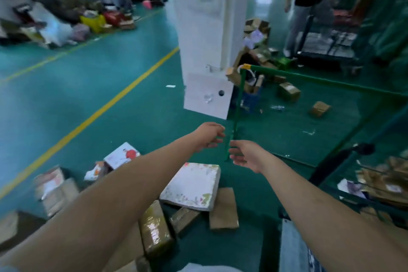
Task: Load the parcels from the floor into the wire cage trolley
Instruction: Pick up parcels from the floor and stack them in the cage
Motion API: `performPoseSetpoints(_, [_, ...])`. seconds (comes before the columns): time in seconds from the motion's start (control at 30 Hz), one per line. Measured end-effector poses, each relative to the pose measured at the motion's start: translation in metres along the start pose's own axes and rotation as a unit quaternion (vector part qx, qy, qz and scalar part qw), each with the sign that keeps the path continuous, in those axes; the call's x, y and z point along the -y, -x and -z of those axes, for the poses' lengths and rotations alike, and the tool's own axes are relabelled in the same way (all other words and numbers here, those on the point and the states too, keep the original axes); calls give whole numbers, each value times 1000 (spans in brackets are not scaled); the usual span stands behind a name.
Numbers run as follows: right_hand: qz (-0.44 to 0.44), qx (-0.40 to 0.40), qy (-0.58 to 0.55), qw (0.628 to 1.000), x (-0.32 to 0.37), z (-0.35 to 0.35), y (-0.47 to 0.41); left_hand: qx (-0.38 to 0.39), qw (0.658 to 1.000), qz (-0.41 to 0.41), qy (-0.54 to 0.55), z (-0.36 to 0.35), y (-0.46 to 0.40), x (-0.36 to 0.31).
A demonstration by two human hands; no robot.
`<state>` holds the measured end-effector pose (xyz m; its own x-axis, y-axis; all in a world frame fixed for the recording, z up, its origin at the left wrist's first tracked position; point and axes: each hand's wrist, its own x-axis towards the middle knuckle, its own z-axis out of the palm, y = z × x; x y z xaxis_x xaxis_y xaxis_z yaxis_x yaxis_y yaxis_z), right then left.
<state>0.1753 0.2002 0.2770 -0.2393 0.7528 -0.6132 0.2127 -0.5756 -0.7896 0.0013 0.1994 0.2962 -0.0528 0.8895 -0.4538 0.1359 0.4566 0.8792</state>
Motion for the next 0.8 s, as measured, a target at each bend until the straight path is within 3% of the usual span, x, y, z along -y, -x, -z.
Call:
performPoseSetpoints(0.4, [-83, 61, 49, 993, -1, 1, -123, -87, 987, 125, 44, 26, -63, 50])
performPoseSetpoints(0.8, [-164, 135, 156, 965, -44, 33, -306, -236, 927, 278, 88, 39, -158, 147])
